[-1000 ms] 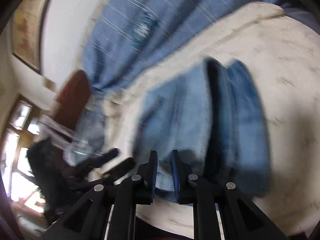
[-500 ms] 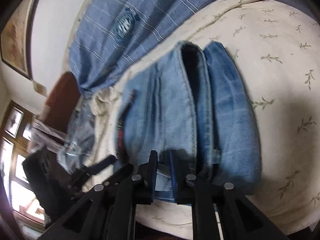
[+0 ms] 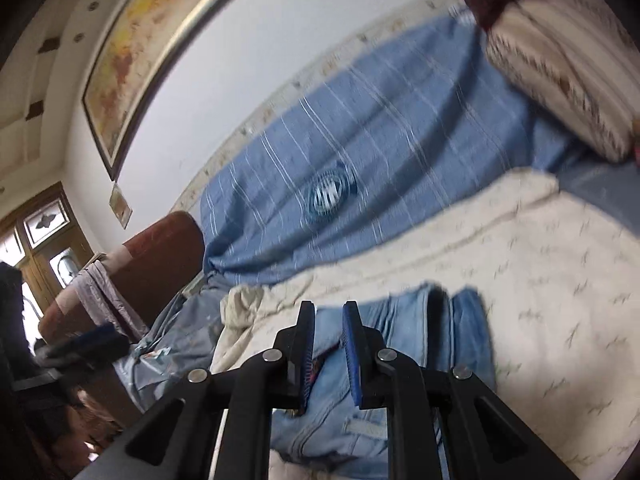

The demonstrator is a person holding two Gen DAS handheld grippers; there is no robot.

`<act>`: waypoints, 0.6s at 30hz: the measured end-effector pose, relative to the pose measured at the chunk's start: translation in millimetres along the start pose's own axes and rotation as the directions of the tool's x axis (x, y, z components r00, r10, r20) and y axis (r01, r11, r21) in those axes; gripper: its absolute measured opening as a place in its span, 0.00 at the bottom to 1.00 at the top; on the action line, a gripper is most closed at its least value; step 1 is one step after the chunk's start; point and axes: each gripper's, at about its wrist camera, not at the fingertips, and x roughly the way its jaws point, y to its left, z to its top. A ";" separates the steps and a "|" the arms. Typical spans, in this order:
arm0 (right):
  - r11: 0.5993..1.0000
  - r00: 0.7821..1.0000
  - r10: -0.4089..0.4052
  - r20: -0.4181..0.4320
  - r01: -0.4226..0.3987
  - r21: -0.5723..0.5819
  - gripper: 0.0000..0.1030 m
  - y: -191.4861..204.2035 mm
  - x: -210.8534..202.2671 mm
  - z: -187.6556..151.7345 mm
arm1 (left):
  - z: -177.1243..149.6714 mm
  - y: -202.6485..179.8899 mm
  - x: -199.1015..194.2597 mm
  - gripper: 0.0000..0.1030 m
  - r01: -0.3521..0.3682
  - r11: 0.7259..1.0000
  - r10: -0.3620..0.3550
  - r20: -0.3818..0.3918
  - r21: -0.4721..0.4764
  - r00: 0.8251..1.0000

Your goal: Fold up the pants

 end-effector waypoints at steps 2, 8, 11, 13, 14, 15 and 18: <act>1.000 0.999 -0.017 0.039 0.018 -0.020 0.17 3.5 -5.9 2.7 | 3.2 9.5 -7.4 0.98 -0.018 1.000 0.018 0.025 -0.022 1.000; 0.994 0.980 -0.091 0.176 0.101 -0.044 0.77 -3.5 -38.8 12.0 | 5.4 35.9 -2.9 1.00 -0.140 0.986 0.143 0.031 -0.092 0.989; 0.988 0.973 -0.124 0.195 0.139 -0.065 0.77 -10.8 -46.7 16.4 | 0.3 45.1 2.1 1.00 -0.192 0.975 0.195 0.015 -0.114 0.981; 0.991 0.974 -0.130 0.185 0.134 -0.008 0.77 -24.0 -47.5 18.8 | -2.5 48.1 7.7 1.00 -0.226 0.967 0.228 0.006 -0.121 0.974; 0.992 0.977 -0.128 0.172 0.123 0.040 0.77 -32.6 -45.1 20.1 | -3.8 48.8 10.9 1.00 -0.246 0.962 0.249 0.011 -0.122 0.968; 0.990 0.978 -0.129 0.163 0.117 0.078 0.77 -39.0 -43.4 20.8 | -4.4 48.0 11.2 1.00 -0.256 0.959 0.259 0.015 -0.121 0.966; 0.989 0.981 -0.118 0.157 0.103 0.102 0.77 -43.7 -40.8 23.4 | -7.4 46.6 19.3 1.00 -0.249 0.962 0.252 0.019 -0.111 0.967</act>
